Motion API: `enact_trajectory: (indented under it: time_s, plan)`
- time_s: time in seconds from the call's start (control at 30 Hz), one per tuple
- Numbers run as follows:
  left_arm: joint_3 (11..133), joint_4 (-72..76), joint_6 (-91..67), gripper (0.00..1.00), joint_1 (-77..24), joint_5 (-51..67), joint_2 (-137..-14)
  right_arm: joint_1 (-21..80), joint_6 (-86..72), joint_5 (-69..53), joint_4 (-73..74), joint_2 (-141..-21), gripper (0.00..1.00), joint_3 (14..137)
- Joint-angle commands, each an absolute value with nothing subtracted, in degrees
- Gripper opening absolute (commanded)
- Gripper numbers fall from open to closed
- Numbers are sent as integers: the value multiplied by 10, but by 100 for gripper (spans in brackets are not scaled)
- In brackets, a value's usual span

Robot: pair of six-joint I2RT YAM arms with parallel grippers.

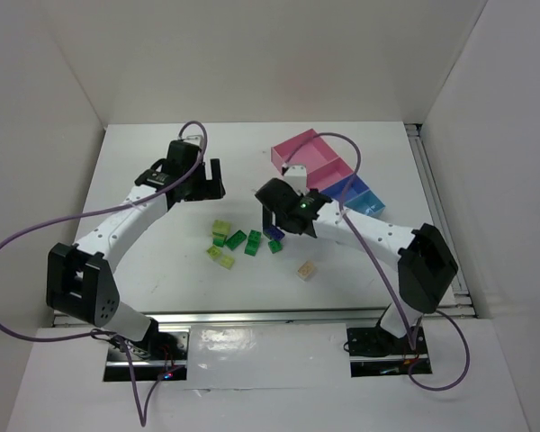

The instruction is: Sort the legos into containers by color

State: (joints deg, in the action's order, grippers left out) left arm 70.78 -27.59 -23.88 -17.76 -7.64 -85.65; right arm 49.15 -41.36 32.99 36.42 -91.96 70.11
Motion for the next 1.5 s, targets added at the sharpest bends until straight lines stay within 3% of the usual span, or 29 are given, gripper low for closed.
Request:
enact_trajectory:
  time_s: [0.0,0.17,0.3,0.53,0.77,1.0,1.13,1.27,1.4,1.47]
  plan:
    - [729,-265,-220,100,-181,-63,-828,483,-330,359,326,-956,99,818]
    - [675,-193,-209,100,-181,-31,-781,373,-224,246,290,-1055,99,966]
    - [692,-221,-228,99,-156,10,-766,315,-214,193,300,-1150,99,1083]
    - [684,-229,-254,98,-139,17,-755,260,-204,90,326,-1343,100,1294]
    - [657,-229,-259,98,-117,10,-738,258,-204,-31,286,-1389,100,1294]
    - [651,-241,-248,97,-112,11,-738,313,-154,-75,279,-1303,95,1181]
    - [646,-241,-242,95,-112,11,-751,325,-113,-168,322,-1282,94,1149]
    - [652,-254,-236,95,-112,5,-757,356,-112,-70,320,-1203,94,1075]
    - [652,-254,-242,97,-112,10,-757,374,-212,229,231,-1053,99,930]
    - [652,-254,-242,100,-112,11,-762,381,-241,284,207,-950,98,853]
